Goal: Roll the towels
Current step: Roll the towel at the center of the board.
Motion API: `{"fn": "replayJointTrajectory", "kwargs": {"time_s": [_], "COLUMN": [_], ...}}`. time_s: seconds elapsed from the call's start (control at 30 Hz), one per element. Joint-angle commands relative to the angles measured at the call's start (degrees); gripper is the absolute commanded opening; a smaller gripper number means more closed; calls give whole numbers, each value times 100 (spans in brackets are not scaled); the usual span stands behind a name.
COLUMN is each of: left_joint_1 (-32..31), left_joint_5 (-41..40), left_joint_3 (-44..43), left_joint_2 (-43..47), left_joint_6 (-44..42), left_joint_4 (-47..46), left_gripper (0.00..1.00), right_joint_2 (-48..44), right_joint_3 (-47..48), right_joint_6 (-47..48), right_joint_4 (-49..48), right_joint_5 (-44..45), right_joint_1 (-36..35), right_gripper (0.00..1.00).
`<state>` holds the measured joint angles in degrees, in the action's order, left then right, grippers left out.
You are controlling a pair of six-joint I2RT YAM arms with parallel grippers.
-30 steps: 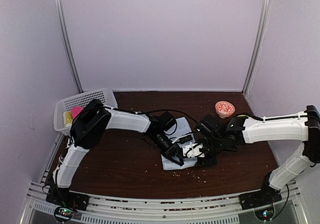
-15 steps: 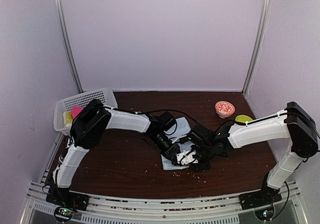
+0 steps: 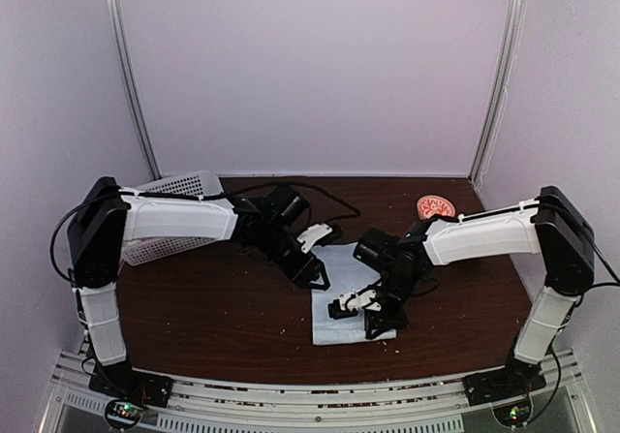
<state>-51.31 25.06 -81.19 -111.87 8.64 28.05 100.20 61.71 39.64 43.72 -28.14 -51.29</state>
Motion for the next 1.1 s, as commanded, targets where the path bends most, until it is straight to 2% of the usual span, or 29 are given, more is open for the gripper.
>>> {"fn": "replayJointTrajectory", "kwargs": {"time_s": [0.0,0.13,0.2,0.27,0.4,0.53,0.63,0.8,0.9,1.07], "left_joint_1": [-128,-1087,-1439,-1647,-1898,-2006,-2006,-2006,-2006,-2006], "left_joint_5": [-1675,-3316,-3639,-3476,-2870,-3079,-3013,-2985,-3176,-3207], "left_joint_3": [991,1843,1943,1803,1067,260,44,-285,-200,-108], "left_joint_2": [1151,2159,2251,2086,1241,235,-197,-701,-765,-769], "left_joint_6": [-218,-1243,-1673,-1911,-2349,-2672,-2980,-3035,-3035,-2977], "left_joint_4": [-1040,-1731,-1899,-1900,-1535,-1134,-1053,-715,-723,-766], "left_gripper": [46,47,47,47,46,44,44,43,36,12], "right_joint_2": [624,1637,2195,2596,2859,2904,2913,2927,2927,2875], "right_joint_3": [600,1367,1858,2163,2413,2541,2552,2468,2435,2428], "right_joint_6": [-153,-588,-433,-193,-176,-147,-145,-135,-118,-80], "right_joint_4": [1339,1671,2090,2459,2583,2687,2695,2656,2634,2653], "right_joint_5": [-1382,-1792,-1876,-1961,-1871,-1821,-1797,-1817,-1850,-1870], "right_joint_1": [518,1238,1438,1549,1596,1596,1596,1594,1596,1599], "right_gripper": [6,6,6,6,6,6,6,6,7,7]}}
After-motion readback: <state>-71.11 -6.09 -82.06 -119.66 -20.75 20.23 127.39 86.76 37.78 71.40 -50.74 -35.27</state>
